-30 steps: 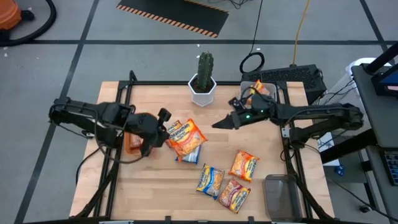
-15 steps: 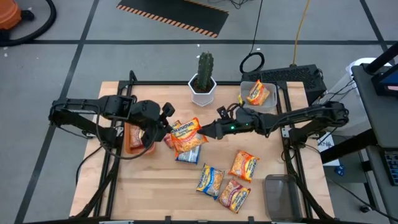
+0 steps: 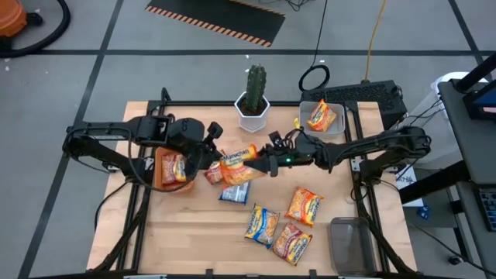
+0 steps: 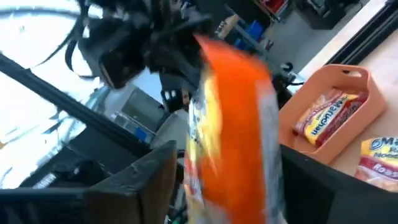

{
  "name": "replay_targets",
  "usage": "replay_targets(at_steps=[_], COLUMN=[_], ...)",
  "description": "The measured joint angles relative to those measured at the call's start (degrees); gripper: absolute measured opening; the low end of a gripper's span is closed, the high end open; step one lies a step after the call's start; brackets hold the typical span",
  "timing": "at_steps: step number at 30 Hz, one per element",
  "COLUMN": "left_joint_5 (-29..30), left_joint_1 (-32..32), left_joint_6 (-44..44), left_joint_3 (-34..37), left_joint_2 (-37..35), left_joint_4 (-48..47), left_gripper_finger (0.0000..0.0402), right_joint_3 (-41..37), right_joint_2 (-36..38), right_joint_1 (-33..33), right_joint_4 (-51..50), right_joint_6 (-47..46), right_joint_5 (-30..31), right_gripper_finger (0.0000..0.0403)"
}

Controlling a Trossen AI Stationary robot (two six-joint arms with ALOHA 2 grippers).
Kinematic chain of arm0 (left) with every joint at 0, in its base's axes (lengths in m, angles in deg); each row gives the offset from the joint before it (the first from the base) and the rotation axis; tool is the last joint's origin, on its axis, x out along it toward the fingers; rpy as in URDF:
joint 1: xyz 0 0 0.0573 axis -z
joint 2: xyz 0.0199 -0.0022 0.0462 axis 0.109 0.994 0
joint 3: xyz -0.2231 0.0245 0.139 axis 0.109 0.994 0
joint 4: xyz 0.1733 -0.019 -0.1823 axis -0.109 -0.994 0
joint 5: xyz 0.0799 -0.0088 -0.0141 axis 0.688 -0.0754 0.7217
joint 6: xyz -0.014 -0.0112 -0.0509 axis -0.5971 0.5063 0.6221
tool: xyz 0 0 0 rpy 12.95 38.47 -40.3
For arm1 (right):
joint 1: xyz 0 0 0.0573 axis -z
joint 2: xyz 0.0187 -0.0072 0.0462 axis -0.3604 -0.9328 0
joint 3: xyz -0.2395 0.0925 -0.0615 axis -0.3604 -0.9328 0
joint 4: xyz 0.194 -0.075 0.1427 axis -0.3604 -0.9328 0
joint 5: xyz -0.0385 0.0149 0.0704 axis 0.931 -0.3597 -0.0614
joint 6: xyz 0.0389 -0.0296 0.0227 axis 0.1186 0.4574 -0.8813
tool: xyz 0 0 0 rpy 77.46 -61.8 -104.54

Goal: Sort Maruchan noodles
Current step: Put the left orange noodle pack into the gray bin

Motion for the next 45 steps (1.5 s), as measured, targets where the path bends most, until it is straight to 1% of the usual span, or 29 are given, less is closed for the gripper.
replay_targets(at_steps=[6,8,10,12,14,17,20,26,28,31,34,37,42,45], left_joint_5=[1.09,2.54,3.82,4.60,4.70,6.20,10.19,18.94,21.48,25.97,28.96,30.95,31.20,31.09], left_joint_1=[-0.09,-0.03,-0.04,-0.08,-0.08,-0.08,-0.09,-0.10,-0.10,-0.10,-0.10,-0.10,-0.10,-0.10], left_joint_6=[4.22,6.65,9.02,11.32,14.24,19.77,26.67,40.29,45.31,53.51,59.93,64.37,72.37,77.35], left_joint_3=[0.00,-0.02,-0.02,-0.02,-0.02,-0.02,-0.02,-0.02,-0.02,-0.02,-0.02,0.32,3.43,6.86], left_joint_2=[-0.04,-0.07,-0.07,-0.07,-0.07,-0.04,-0.04,-0.04,-0.04,-0.04,-0.04,-0.07,-0.07,-0.08], left_joint_4=[1.80,2.34,2.38,2.77,3.50,4.90,6.09,5.81,5.67,5.09,3.24,2.09,2.06,4.18], left_gripper_finger=[0.0000,0.0000,0.0000,0.0000,0.0001,0.0016,0.0052,0.0137,0.0159,0.0180,0.0189,0.0190,0.0191,0.0191], right_joint_3=[0.00,0.00,0.00,0.00,0.00,0.00,0.00,0.00,0.00,0.00,0.00,-0.02,-0.02,-0.02], right_joint_2=[1.04,1.11,1.10,1.11,1.11,1.11,1.11,1.21,1.52,2.25,2.81,3.80,6.10,7.32], right_joint_1=[2.66,3.95,5.36,6.77,8.22,10.46,12.85,17.86,19.66,22.87,26.27,30.23,36.09,39.28], right_joint_4=[-2.80,-2.60,-2.51,-2.34,-2.07,-1.91,-2.13,-2.31,-2.54,-3.10,-3.23,-4.48,-4.68,-5.30], right_joint_6=[2.37,2.42,1.90,1.29,0.94,0.87,-0.29,-0.86,-1.24,-1.64,-2.43,-4.32,-8.02,-9.94], right_joint_5=[-7.24,-10.27,-13.25,-16.00,-18.90,-23.41,-27.77,-37.40,-40.22,-44.90,-49.82,-54.92,-59.13,-60.96], right_gripper_finger=[0.0139,0.0119,0.0107,0.0106,0.0113,0.0127,0.0128,0.0115,0.0115,0.0117,0.0117,0.0115,0.0116,0.0116])
